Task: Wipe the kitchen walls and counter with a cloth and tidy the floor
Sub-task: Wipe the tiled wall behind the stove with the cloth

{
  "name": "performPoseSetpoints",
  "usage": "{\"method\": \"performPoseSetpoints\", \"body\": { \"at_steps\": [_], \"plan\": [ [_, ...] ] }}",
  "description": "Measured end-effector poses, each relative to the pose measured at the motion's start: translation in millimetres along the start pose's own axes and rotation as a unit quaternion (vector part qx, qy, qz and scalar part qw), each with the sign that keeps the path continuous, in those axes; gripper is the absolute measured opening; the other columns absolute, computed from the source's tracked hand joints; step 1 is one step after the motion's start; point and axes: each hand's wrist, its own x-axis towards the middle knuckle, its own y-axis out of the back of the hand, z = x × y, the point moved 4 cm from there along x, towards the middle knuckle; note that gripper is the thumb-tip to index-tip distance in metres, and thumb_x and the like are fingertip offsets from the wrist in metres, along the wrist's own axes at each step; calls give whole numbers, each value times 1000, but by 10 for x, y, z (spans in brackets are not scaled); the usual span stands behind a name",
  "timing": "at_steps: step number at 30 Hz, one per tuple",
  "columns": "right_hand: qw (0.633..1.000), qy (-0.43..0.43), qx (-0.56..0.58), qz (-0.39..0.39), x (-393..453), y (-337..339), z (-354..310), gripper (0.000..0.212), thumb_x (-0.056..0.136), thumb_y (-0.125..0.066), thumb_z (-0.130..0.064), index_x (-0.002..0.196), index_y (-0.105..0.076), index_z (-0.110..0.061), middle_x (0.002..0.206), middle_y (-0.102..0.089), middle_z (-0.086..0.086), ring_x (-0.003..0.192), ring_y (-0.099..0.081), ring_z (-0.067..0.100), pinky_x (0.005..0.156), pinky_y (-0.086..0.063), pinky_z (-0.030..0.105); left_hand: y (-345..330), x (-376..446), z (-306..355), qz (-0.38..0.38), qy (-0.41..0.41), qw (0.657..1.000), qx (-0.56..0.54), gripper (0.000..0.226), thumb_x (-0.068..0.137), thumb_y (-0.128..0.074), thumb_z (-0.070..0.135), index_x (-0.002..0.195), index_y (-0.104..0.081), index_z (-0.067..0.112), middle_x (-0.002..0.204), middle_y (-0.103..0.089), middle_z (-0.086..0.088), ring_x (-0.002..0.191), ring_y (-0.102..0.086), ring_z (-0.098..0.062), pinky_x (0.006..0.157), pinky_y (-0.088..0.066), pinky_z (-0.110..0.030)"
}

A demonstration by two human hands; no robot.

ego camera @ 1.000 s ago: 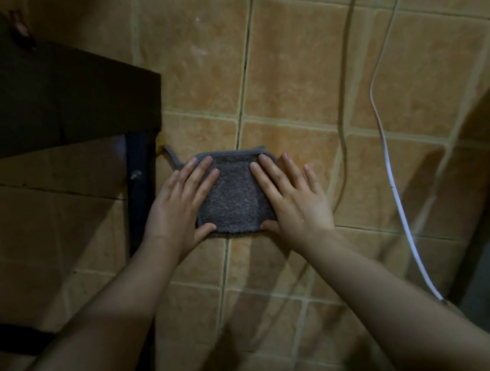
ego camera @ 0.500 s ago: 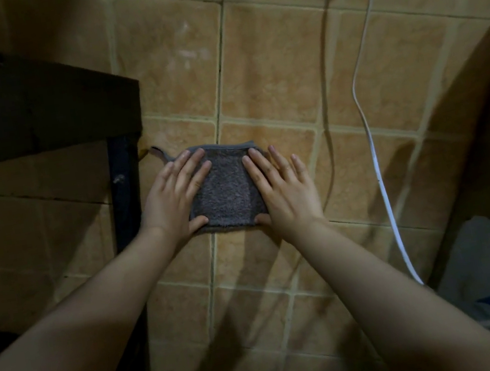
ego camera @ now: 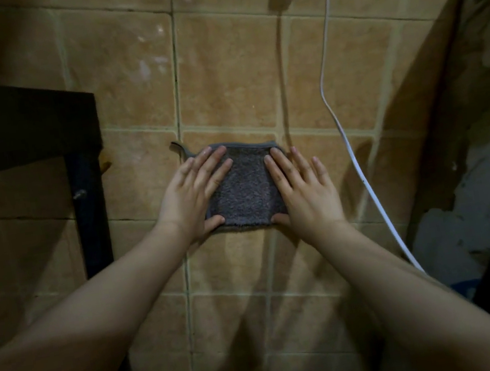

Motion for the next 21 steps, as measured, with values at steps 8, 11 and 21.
{"method": "performPoseSetpoints", "body": {
  "at_steps": [8,11,21],
  "plan": [
    [997,-13,23,-77,-247,-59,523,110,74,-66,-56,148,7,-21,159,4,-4,147,1,23,116,-3,41,268,185,494,16,-23,999,-30,111,84,-29,72,119,50,3,128,49,-14,141,20,-29,103,20,-38],
    [998,-21,-17,-62,-366,-99,671,113,62,-76,-56,149,-17,-14,156,-20,3,142,-23,29,112,-23,44,328,234,671,20,-36,998,-44,110,85,-29,70,118,51,3,128,50,-14,139,26,-28,104,20,-38],
    [1000,-29,0,4,-617,-286,943,121,44,-87,-49,142,-34,-2,143,-43,17,132,-28,29,108,-29,43,343,295,1082,57,-58,996,-46,108,85,-25,72,124,48,2,128,51,-18,124,39,-30,105,20,-41]
  ]
}}
